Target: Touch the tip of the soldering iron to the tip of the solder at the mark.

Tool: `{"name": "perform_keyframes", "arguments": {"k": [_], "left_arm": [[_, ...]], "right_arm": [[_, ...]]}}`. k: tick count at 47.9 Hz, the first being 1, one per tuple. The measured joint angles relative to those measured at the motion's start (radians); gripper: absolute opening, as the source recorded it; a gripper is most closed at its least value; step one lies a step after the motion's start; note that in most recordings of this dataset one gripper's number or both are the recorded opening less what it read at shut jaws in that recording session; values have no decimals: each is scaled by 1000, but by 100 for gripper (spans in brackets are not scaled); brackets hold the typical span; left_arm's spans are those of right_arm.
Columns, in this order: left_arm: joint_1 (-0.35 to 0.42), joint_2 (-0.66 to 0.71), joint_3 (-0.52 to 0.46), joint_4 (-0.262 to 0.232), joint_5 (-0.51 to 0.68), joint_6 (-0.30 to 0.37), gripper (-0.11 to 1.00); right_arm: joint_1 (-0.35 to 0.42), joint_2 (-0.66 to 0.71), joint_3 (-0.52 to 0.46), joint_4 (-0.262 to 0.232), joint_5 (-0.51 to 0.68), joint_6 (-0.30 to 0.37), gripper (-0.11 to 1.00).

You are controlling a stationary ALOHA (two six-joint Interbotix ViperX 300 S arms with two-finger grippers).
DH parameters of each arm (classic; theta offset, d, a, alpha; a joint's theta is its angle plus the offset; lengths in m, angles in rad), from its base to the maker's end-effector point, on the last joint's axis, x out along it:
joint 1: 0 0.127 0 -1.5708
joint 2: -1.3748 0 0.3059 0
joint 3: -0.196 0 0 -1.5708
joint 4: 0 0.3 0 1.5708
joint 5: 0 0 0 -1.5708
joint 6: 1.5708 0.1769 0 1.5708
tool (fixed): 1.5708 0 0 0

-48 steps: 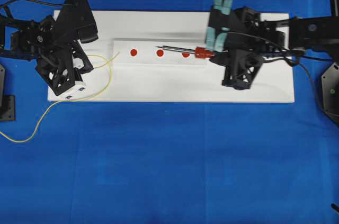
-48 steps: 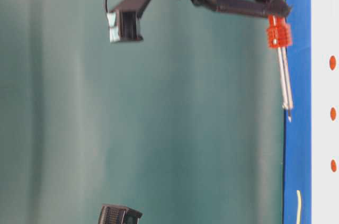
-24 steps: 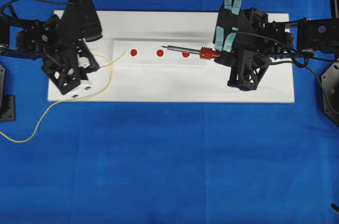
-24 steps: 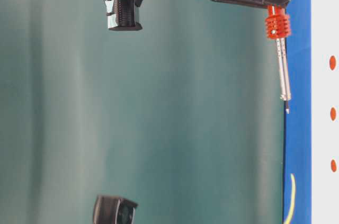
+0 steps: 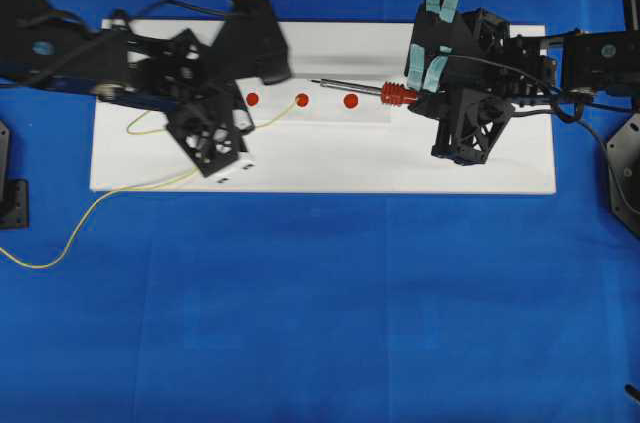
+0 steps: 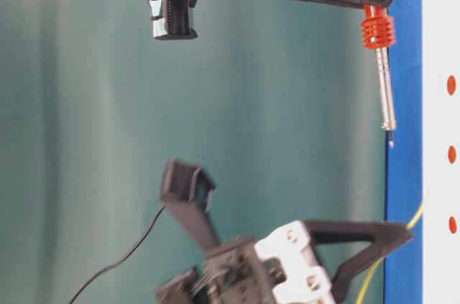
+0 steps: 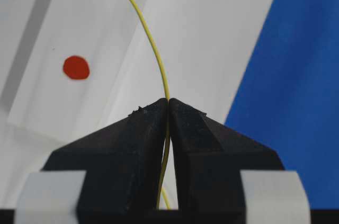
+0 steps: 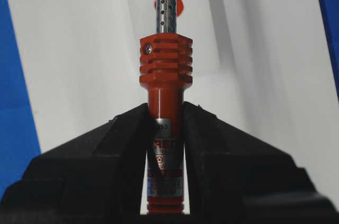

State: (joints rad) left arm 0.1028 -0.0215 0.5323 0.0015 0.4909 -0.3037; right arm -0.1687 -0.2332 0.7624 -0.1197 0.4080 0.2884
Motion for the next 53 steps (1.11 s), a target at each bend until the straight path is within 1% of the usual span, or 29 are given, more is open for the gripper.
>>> {"name": "perform_keyframes", "arguments": {"k": [10,35,53], "left_arm": [[2,55,-43,0,35,0,2],[12,58,-41,0,46,-5,2],[17,60,-41,0,48,-5,2]], "right_arm": [[0,2,3,-8,0,0,6],[5,3,3,-8,-2,-2,6],[17,104,-40,-8,15,0,6]]}}
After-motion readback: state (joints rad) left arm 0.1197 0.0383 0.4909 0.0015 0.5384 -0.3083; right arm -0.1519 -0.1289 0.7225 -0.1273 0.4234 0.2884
